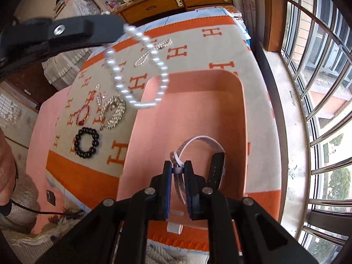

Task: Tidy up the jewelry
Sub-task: 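Lower the watch and pearl bracelet into the pink tray and open both tools, then reach the left tool to the black bead bracelet and grasp it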

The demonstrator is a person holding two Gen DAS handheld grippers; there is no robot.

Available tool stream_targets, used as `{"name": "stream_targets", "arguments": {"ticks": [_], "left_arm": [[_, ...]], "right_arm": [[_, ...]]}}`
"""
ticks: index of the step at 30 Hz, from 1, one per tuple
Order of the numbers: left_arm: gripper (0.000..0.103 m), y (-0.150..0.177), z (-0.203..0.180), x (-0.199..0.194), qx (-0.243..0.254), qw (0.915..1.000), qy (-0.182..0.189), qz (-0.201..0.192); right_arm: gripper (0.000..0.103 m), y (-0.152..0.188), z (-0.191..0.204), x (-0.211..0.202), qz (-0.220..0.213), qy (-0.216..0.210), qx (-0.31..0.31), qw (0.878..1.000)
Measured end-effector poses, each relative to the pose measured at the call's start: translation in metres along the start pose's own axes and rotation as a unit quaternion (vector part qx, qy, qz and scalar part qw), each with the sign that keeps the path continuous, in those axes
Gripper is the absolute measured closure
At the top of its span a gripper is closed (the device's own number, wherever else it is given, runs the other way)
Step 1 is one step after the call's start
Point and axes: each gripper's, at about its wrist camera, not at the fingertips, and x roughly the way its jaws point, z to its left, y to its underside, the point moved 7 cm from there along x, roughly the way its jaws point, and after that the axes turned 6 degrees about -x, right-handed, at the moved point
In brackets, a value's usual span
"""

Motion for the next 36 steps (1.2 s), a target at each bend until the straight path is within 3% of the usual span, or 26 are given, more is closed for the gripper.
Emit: {"name": "stream_targets", "arguments": {"ticks": [3,6,9,12,16,26,30,36], "left_arm": [[0.098,0.007,0.0,0.028,-0.003,0.9998,0.007,0.018],[0.096,0.011,0.012,0.057,0.006,0.9993,-0.017,0.031],[0.075,0.019,0.029,0.073,0.01,0.9974,-0.056,0.043],[0.058,0.029,0.036,0.069,0.007,0.9976,-0.06,0.033],[0.043,0.037,0.042,0.043,0.011,0.9972,-0.073,-0.01],[0.036,0.06,0.105,-0.043,-0.059,0.9883,-0.122,-0.071],[0.028,0.07,0.144,-0.091,-0.098,0.9774,-0.151,-0.11],[0.021,0.096,0.199,-0.141,-0.146,0.9572,-0.207,-0.14]], "right_arm": [[0.089,0.007,-0.001,-0.005,-0.009,-0.013,0.007,1.0],[0.089,0.011,-0.003,-0.015,-0.031,-0.013,0.011,0.999],[0.089,0.012,-0.002,-0.022,-0.047,-0.011,0.007,0.999],[0.089,0.012,0.002,-0.024,-0.055,-0.01,0.002,0.998],[0.089,0.008,0.008,-0.023,-0.061,-0.009,-0.005,0.998],[0.088,-0.004,0.042,-0.019,-0.065,-0.024,-0.03,0.997],[0.069,-0.01,0.057,-0.021,-0.077,-0.029,-0.039,0.996],[0.068,-0.022,0.087,-0.023,-0.085,-0.04,-0.068,0.993]]}}
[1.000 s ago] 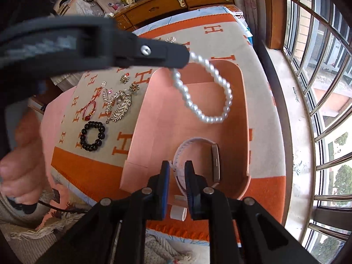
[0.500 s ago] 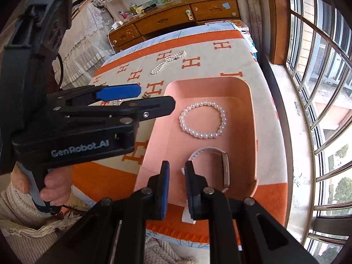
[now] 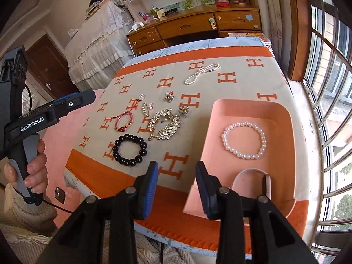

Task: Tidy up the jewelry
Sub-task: 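Reach the left tool to the black bead bracelet and grasp it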

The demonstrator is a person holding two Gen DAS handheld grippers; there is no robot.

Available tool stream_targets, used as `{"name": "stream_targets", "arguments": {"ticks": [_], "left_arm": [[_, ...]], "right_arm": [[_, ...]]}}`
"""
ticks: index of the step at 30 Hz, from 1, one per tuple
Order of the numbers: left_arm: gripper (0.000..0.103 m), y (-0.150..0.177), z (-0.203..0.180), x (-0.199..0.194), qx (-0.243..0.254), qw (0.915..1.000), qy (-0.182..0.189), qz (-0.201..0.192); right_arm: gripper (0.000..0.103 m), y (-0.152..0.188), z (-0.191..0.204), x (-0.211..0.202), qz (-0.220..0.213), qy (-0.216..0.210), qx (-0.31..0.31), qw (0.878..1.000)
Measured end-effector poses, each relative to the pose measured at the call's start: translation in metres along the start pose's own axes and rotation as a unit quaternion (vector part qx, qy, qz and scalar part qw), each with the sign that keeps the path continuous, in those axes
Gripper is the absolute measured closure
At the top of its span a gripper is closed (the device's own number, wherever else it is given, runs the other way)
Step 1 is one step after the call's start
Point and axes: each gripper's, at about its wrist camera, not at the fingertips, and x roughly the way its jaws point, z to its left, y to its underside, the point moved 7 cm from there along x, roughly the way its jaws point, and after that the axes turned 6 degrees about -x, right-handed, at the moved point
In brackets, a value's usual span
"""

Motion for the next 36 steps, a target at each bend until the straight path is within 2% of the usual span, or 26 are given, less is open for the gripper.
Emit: {"name": "stream_targets", "arguments": {"ticks": [3,6,12,18,23,25,27,30,34,35,36], "left_arm": [[0.02,0.007,0.03,-0.001,-0.016,0.9996,-0.023,0.001],[0.02,0.021,0.046,0.008,-0.024,0.9991,-0.03,0.019],[0.02,0.06,0.059,0.05,-0.027,0.9956,-0.032,0.085],[0.02,0.086,0.054,0.093,-0.027,0.9884,-0.015,0.148],[0.021,0.09,0.043,0.107,-0.003,0.9871,-0.014,0.159],[0.027,0.09,0.037,0.112,0.011,0.9853,-0.016,0.17],[0.028,0.092,0.032,0.117,0.024,0.9831,-0.018,0.18],[0.028,0.098,0.028,0.127,0.035,0.9797,-0.016,0.197],[0.029,0.095,0.027,0.13,0.039,0.9799,-0.012,0.195],[0.031,0.094,0.027,0.13,0.04,0.9801,-0.011,0.194],[0.038,0.092,0.026,0.13,0.042,0.9805,-0.011,0.192]], "right_arm": [[0.068,-0.007,0.014,0.007,0.004,-0.007,-0.017,1.0],[0.068,-0.012,0.026,0.017,0.012,-0.012,-0.03,0.999],[0.068,-0.019,0.042,0.036,0.029,-0.017,-0.05,0.998],[0.068,-0.023,0.047,0.052,0.042,-0.021,-0.055,0.997],[0.068,-0.031,0.041,0.061,0.048,-0.015,-0.049,0.998],[0.068,-0.035,0.035,0.064,0.049,-0.012,-0.044,0.998],[0.068,-0.041,0.029,0.067,0.049,-0.01,-0.037,0.998],[0.068,-0.053,0.019,0.07,0.046,-0.003,-0.033,0.998],[0.068,-0.077,0.004,0.076,0.04,0.009,-0.021,0.999],[0.068,-0.084,0.0,0.078,0.038,0.01,-0.016,0.999],[0.068,-0.092,-0.005,0.081,0.038,0.012,-0.011,0.999]]}}
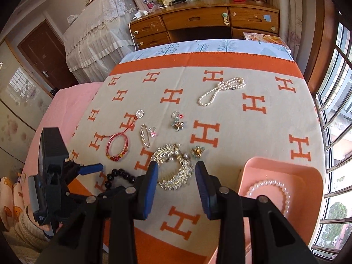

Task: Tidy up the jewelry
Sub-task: 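Reach the left tool to the black bead bracelet and grasp it, then grasp the knotted pearl necklace with the right tool while the left tool lifts the beads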

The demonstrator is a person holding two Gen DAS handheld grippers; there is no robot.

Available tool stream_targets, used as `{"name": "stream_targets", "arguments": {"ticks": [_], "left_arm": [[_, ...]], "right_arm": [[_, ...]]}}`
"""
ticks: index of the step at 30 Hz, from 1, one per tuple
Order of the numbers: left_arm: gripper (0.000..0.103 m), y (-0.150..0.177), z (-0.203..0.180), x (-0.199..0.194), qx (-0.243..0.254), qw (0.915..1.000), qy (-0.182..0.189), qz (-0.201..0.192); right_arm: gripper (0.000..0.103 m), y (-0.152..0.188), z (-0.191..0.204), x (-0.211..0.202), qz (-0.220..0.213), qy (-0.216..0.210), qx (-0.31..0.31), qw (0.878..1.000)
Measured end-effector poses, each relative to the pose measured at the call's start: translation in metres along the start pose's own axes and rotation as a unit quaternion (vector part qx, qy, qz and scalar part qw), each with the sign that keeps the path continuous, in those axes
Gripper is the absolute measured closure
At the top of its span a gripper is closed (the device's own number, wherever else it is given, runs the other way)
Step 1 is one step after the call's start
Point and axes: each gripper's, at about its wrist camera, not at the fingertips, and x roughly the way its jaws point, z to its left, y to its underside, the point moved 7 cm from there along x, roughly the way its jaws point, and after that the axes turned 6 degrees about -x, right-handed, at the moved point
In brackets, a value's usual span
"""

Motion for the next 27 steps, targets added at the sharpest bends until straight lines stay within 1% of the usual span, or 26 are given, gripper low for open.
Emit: {"name": "stream_targets", "arguments": {"ticks": [1,2,3,4,7,9,10,12,14,17,20,21,24,27], "left_arm": [[0.052,-0.002,0.0,-0.001,0.001,1.0,0.002,-0.002],[0.063,-0.004,0.0,-0.003,0.001,1.0,0.002,-0.004],[0.086,-0.007,0.001,-0.003,-0.001,1.0,0.005,-0.004],[0.09,-0.008,0.002,-0.002,-0.005,0.9999,0.009,0.001],[0.09,-0.011,0.005,-0.001,-0.02,0.9995,0.023,0.007],[0.09,-0.016,0.01,-0.003,-0.047,0.9973,0.055,0.015],[0.09,-0.019,0.014,-0.007,-0.059,0.996,0.066,0.012],[0.09,-0.028,0.02,-0.019,-0.08,0.9932,0.084,-0.005],[0.09,-0.038,0.026,-0.033,-0.094,0.9908,0.095,-0.023],[0.09,-0.049,0.031,-0.052,-0.098,0.9886,0.102,-0.051],[0.09,-0.053,0.034,-0.064,-0.1,0.9866,0.11,-0.067],[0.09,-0.054,0.036,-0.067,-0.101,0.986,0.113,-0.07],[0.09,-0.054,0.036,-0.069,-0.106,0.9843,0.122,-0.071],[0.09,-0.054,0.038,-0.07,-0.107,0.9831,0.131,-0.069]], "right_arm": [[0.068,-0.008,-0.005,0.003,0.0,0.004,0.005,1.0],[0.068,-0.016,-0.011,0.006,0.001,0.009,0.012,1.0],[0.068,-0.025,-0.018,0.01,0.002,0.014,0.022,1.0],[0.068,-0.034,-0.025,0.014,0.003,0.016,0.032,0.999],[0.068,-0.057,-0.049,0.032,0.012,0.025,0.07,0.997],[0.068,-0.07,-0.064,0.047,0.024,0.033,0.094,0.995],[0.068,-0.075,-0.071,0.055,0.034,0.036,0.11,0.993],[0.068,-0.082,-0.083,0.073,0.053,0.032,0.144,0.988],[0.068,-0.085,-0.091,0.088,0.07,0.031,0.17,0.982],[0.068,-0.088,-0.099,0.106,0.089,0.041,0.197,0.976],[0.068,-0.089,-0.104,0.121,0.108,0.046,0.224,0.967],[0.067,-0.091,-0.104,0.123,0.109,0.049,0.231,0.966],[0.067,-0.1,-0.103,0.127,0.111,0.08,0.228,0.964],[0.067,-0.11,-0.099,0.133,0.117,0.118,0.202,0.965]]}}
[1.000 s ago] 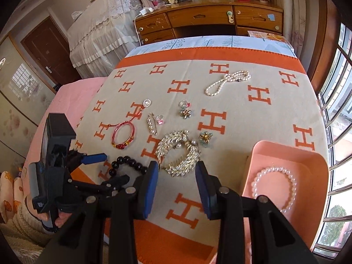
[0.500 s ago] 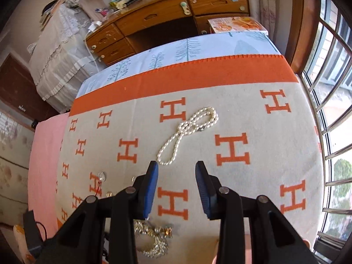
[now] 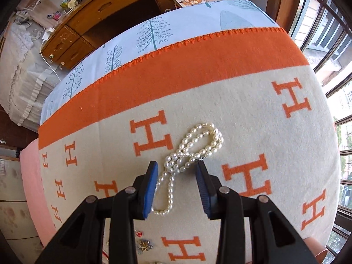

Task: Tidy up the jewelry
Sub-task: 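Grasp the knotted pearl necklace with the right tool while the left tool lifts the beads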

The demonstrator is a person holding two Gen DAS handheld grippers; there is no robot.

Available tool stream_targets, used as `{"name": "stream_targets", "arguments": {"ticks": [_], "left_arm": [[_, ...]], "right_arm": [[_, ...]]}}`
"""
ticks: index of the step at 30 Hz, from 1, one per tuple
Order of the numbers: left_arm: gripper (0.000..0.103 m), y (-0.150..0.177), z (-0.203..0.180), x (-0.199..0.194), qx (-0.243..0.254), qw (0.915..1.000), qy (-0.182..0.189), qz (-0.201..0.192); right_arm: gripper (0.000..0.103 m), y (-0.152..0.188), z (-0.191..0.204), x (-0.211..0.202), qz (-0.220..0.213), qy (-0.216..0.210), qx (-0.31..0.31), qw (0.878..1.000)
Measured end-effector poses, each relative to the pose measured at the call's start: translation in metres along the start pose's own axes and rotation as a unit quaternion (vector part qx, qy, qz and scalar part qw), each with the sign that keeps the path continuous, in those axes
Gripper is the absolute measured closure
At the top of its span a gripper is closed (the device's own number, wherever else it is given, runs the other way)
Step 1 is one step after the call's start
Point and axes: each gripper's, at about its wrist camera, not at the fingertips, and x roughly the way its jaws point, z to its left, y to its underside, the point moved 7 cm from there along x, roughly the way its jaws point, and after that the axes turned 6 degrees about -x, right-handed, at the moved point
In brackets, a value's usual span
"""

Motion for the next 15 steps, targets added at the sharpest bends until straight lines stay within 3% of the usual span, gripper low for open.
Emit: {"name": "stream_targets", "arguments": {"ticks": [4,6,8,11,15], "left_arm": [[0.09,0.002,0.003,0.001,-0.002,1.0,0.007,0.001],[0.09,0.003,0.005,0.001,-0.005,0.9999,0.009,0.001],[0.09,0.003,0.008,0.001,-0.009,0.9999,0.01,0.002],[0.09,0.003,0.012,-0.001,-0.012,0.9999,0.012,0.001],[0.09,0.003,0.011,-0.007,-0.011,0.9999,0.012,-0.005]], "right_arm": [[0.067,-0.003,0.016,0.004,-0.01,0.076,-0.062,0.995],[0.071,-0.002,0.021,0.004,-0.021,0.091,-0.084,0.992],[0.088,-0.001,0.023,0.003,-0.023,0.084,-0.088,0.992],[0.094,0.001,0.02,0.001,-0.027,0.063,-0.084,0.994],[0.099,0.009,0.016,-0.016,-0.042,0.001,-0.071,0.997]]}}
